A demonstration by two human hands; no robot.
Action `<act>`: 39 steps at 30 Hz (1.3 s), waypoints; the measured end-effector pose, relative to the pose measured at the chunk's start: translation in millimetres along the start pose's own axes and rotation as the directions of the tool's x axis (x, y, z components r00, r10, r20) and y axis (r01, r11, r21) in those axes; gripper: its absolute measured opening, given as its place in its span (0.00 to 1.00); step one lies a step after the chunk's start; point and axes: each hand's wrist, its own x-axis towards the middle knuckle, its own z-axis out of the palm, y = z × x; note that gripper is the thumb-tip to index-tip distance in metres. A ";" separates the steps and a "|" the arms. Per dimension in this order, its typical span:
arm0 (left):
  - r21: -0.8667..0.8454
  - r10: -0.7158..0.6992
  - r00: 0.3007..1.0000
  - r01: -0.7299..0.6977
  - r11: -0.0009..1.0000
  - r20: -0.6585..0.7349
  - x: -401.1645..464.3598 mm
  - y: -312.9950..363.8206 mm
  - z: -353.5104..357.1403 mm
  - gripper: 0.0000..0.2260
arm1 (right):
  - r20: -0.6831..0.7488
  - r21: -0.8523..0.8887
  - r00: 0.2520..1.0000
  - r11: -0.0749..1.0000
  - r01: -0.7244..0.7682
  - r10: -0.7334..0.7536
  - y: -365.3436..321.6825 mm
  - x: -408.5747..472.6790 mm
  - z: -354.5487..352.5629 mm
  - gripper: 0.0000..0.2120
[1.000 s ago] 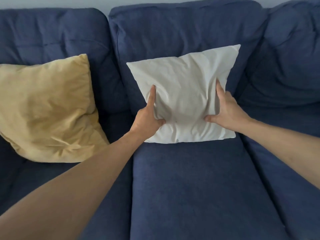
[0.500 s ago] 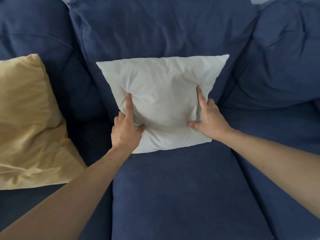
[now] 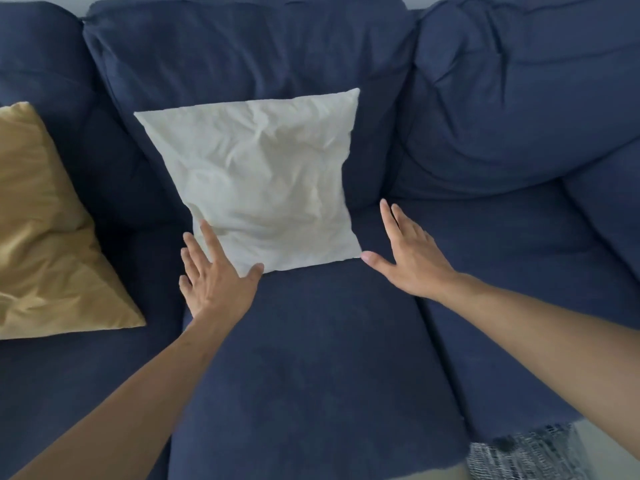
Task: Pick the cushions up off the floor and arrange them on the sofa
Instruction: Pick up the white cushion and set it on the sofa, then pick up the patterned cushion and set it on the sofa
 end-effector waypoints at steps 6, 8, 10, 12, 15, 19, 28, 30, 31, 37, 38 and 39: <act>0.079 0.061 0.992 -0.070 0.994 0.114 -109.2 51.8 37.6 0.53 | 0.106 -0.076 0.993 0.996 -0.051 0.059 93.4 -99.9 -19.9 0.48; 0.092 0.078 0.986 -0.092 0.991 0.149 -148.7 75.8 55.4 0.53 | 0.129 -0.076 0.988 0.994 -0.073 0.082 126.0 -135.9 -25.5 0.48; 0.102 0.090 0.978 -0.110 0.989 0.188 -189.7 97.9 75.4 0.54 | 0.151 -0.066 0.984 0.994 -0.090 0.099 157.3 -172.8 -28.2 0.48; 0.122 0.111 0.965 -0.143 0.982 0.237 -229.8 117.8 98.3 0.54 | 0.174 -0.060 0.978 0.992 -0.108 0.117 189.9 -211.1 -27.7 0.49; 0.157 0.156 0.933 -0.215 0.964 0.324 -293.2 144.1 137.6 0.56 | 0.222 -0.088 0.965 0.988 -0.124 0.141 243.8 -271.3 -21.2 0.49; 0.168 0.181 0.888 -0.273 0.947 0.423 -372.4 170.1 185.2 0.56 | 0.275 -0.096 0.934 0.973 -0.209 0.228 312.5 -347.9 -5.2 0.49; 0.188 0.248 0.740 -0.451 0.872 0.626 -502.5 180.8 290.3 0.55 | 0.417 -0.074 0.857 0.951 -0.302 0.304 413.2 -479.5 63.4 0.49; 0.199 0.219 0.697 -0.466 0.862 0.683 -521.8 171.8 322.3 0.55 | 0.450 -0.079 0.838 0.949 -0.307 0.308 431.6 -497.9 92.0 0.49; 0.206 0.196 0.674 -0.467 0.860 0.712 -529.4 166.6 339.1 0.55 | 0.464 -0.083 0.827 0.945 -0.316 0.317 440.4 -505.4 107.1 0.49; 0.240 0.086 0.563 -0.480 0.844 0.822 -549.7 126.6 450.7 0.56 | 0.510 -0.101 0.769 0.915 -0.391 0.385 498.5 -531.7 202.9 0.51; 0.244 0.068 0.547 -0.477 0.844 0.834 -551.4 118.2 470.1 0.57 | 0.520 -0.097 0.758 0.909 -0.405 0.394 508.3 -534.4 220.1 0.51; 0.243 0.056 0.534 -0.473 0.847 0.844 -552.4 110.2 489.8 0.57 | 0.525 -0.091 0.749 0.902 -0.421 0.403 518.3 -536.2 237.4 0.52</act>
